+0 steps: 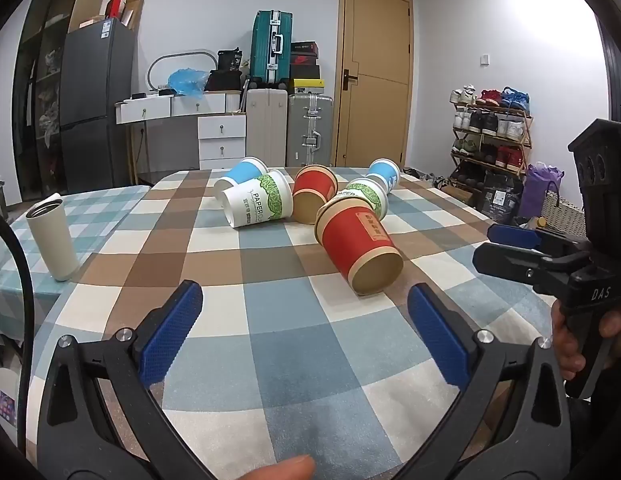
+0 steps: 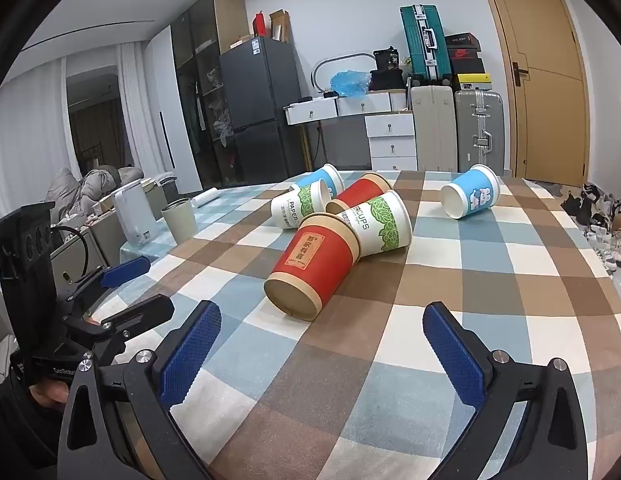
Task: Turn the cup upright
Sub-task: 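Move the right tool toward the tipped red-and-kraft paper cup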
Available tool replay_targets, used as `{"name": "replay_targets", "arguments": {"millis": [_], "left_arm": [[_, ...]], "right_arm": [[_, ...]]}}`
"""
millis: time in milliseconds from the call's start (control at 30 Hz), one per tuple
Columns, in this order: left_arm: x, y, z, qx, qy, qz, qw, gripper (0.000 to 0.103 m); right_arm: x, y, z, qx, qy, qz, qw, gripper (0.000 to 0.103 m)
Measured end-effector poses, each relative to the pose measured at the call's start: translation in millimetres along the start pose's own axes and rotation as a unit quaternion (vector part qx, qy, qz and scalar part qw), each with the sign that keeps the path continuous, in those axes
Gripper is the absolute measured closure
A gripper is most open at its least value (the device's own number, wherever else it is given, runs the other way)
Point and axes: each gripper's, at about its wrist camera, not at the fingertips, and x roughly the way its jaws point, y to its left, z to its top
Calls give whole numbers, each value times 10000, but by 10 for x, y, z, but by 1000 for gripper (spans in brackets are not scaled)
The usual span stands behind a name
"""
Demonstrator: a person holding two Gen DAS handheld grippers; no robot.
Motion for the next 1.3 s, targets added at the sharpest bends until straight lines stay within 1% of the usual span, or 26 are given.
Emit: {"name": "replay_targets", "arguments": {"millis": [33,167,1300], "left_arm": [[-8,0,-2,-10,-120,7,9999,1],[-6,0,-1,-12,-72,5,10000,1],[12,17,15,-59,-47,31,10000,1]], "right_arm": [[1,4,0,-25,33,-15,10000,0],[1,7,-3,-26,29,-43,10000,0],[54,32,-9,-13,52,38,10000,0]]}}
